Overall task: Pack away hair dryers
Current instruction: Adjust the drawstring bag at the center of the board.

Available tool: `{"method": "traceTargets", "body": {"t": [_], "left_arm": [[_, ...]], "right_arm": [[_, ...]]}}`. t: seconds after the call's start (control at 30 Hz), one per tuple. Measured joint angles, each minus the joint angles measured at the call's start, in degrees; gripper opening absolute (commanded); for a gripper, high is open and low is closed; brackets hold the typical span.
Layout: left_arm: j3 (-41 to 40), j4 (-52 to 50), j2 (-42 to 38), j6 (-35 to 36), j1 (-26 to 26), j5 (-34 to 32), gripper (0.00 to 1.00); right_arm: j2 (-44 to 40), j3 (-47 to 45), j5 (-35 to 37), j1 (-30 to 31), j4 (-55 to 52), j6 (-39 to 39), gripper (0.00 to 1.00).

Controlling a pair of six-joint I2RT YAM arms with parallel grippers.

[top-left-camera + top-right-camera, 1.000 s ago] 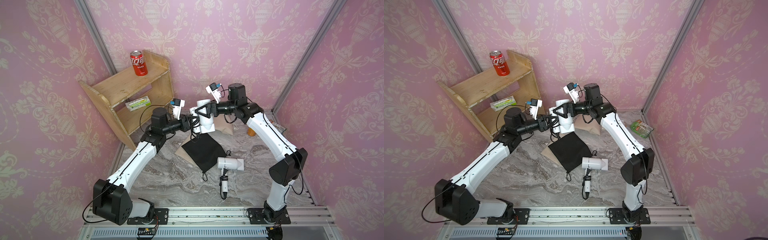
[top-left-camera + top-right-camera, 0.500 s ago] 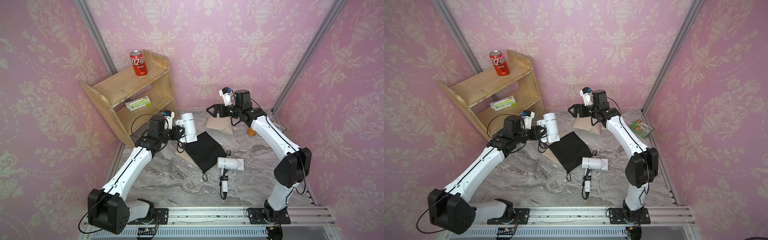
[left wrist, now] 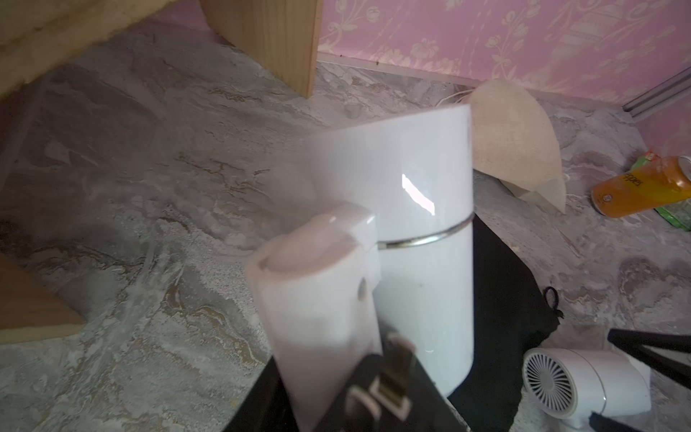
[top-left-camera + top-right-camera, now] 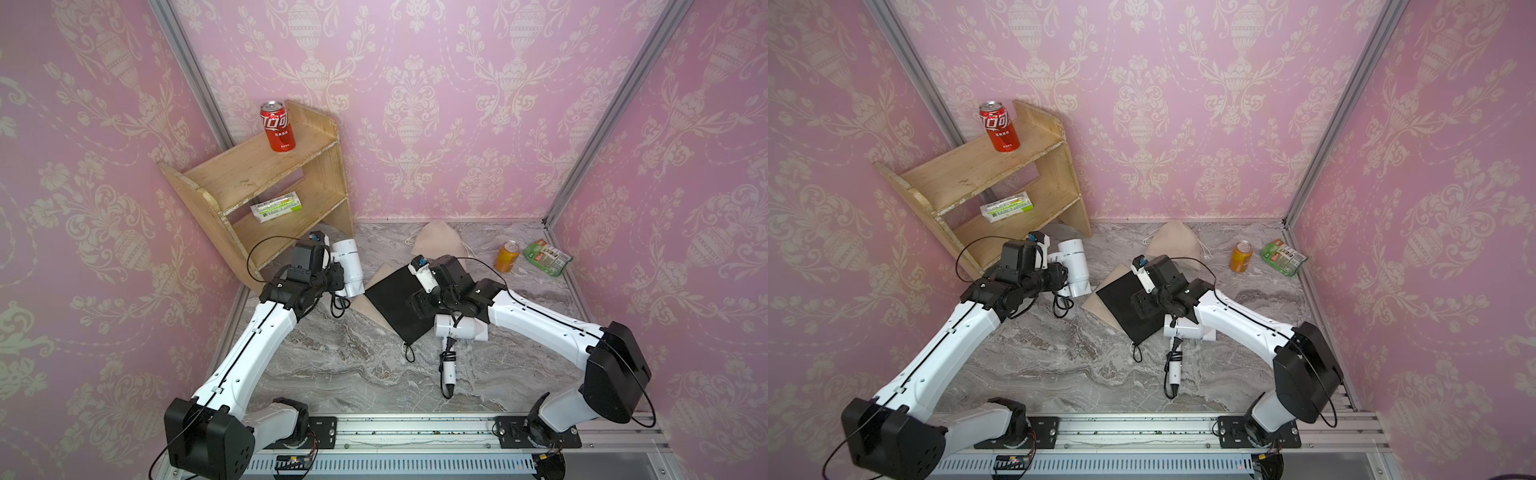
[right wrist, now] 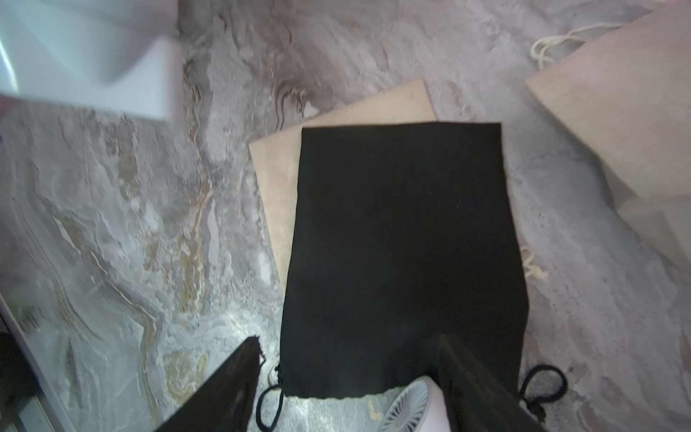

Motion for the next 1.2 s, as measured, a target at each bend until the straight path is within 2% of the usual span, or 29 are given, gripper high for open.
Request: {"method": "traceTargets", "body": {"t": [0.2,0.4,0.67,0.97,1.0,1.2], "left_arm": [[0.0,-1.88,-0.07,-0.02,0.94,-4.09,0.06],[0.04,-2.29,-0.07,-0.02,1.42,-4.5,0.07],[0.39,-2.36,-0.07,-0.02,1.79,-4.48,0.06],[0.39,-2.16,-0.07,-0.02,2.21,-4.33,0.06],[0.39,-2.19,-0.07,-0.02,2.27,-4.17,0.05],[0.39,-2.19,-0.09,-0.02,2.54,-4.02,0.05]], "right_arm": [[1.97,-1.92,3.76,4.92,-1.03,0.0,0.68],[7.65,-1.4,5.22,8.72,-2.16,-0.52,0.68],[13.73,0.42,5.35,9.73,-5.05,-1.36,0.65],[17.46,5.18,5.4,9.73,-6.88,-3.04,0.02],[17.44,5.44,5.49,9.84,-7.13,-3.04,0.0],[17.44,8.81,5.73,9.81,-8.63,-2.8,0.0]]}}
